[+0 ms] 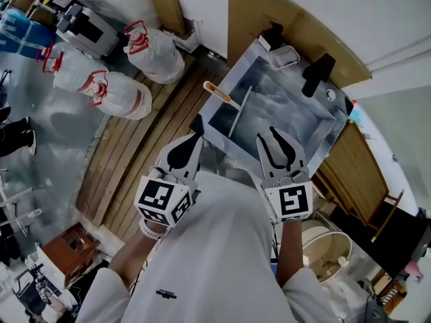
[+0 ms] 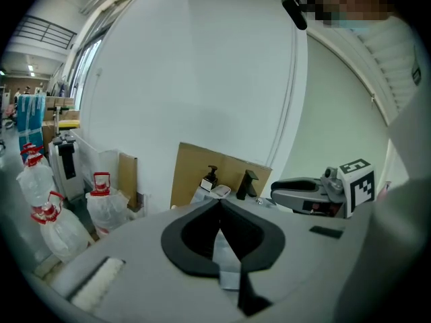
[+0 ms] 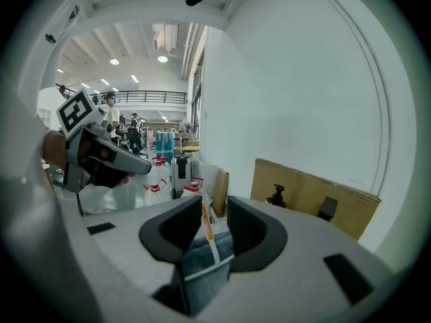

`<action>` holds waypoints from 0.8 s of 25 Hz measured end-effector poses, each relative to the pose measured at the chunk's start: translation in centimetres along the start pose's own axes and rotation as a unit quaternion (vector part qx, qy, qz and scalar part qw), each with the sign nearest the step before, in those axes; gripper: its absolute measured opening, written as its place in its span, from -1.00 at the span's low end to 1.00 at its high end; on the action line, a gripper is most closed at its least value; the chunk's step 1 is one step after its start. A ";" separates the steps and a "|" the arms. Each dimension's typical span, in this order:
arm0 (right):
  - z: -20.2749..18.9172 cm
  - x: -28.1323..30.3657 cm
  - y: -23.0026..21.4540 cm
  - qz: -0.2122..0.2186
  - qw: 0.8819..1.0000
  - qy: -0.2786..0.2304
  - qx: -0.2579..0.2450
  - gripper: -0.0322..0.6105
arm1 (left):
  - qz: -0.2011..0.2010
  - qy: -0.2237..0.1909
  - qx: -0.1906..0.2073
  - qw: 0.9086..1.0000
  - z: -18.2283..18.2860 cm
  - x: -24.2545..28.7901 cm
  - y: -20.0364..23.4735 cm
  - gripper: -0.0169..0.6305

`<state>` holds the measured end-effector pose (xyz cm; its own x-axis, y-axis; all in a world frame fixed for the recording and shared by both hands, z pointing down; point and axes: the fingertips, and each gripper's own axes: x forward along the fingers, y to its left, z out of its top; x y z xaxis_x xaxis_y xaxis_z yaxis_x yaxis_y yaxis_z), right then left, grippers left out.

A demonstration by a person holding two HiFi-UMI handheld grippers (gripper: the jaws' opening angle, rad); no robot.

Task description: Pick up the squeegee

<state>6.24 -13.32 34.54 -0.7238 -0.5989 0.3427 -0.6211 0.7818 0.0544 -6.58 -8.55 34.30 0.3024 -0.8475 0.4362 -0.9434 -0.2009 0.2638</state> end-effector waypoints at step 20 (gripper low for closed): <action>-1.6 8.4 0.7 0.070 0.996 0.043 -0.020 -0.59 | 0.006 0.029 -0.044 0.999 -2.1 4.6 3.9 -0.93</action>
<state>0.16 -17.51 38.97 -0.7733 -0.4680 0.4278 -0.5022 0.8640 0.0374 -8.57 -12.20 39.16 0.3016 -0.8186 0.4887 -0.9320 -0.1451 0.3321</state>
